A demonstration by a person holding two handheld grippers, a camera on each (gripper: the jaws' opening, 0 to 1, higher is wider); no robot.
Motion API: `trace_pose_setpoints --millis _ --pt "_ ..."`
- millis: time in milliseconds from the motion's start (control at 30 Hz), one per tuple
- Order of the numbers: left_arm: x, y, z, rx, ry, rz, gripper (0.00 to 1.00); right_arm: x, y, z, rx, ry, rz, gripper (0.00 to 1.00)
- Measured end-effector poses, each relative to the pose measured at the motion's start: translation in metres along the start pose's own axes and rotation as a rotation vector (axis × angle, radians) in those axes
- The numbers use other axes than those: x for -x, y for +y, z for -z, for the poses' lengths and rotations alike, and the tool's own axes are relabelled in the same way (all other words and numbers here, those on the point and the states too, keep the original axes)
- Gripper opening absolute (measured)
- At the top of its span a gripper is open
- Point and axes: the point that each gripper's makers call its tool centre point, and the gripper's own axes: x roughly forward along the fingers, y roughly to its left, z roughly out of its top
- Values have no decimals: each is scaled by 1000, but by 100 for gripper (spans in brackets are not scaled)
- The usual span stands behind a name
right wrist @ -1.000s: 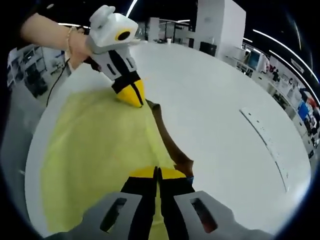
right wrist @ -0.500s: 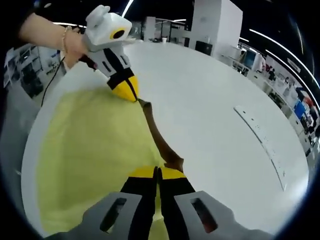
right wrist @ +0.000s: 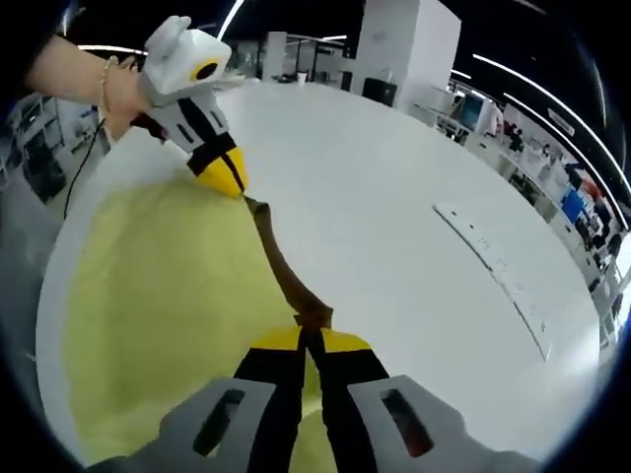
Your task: Fold the garment on the visible template until the final outline fits inside the template.
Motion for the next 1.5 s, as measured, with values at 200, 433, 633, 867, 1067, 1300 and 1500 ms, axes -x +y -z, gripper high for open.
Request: trace_pose_setpoints --millis 200,433,633,867,1067,1300,1500 --pt "16 6 9 70 -16 -31 0 28 -17 18 -64 0 76 9" --pt "38 5 7 178 -68 -55 0 61 -22 27 -185 -56 151 23" --pt "60 6 3 267 -125 -80 0 84 -18 26 -231 -131 202 57" --pt "97 -2 -4 348 -198 -66 7 128 -15 16 -414 -273 266 100" --pt "126 -7 -6 385 -253 -101 27 169 -1 12 -497 -324 296 100" --pt "169 -17 6 396 -304 -150 44 220 24 8 -532 -401 325 100" --pt "205 -31 25 399 -306 -177 55 254 47 24 -556 -388 356 100"
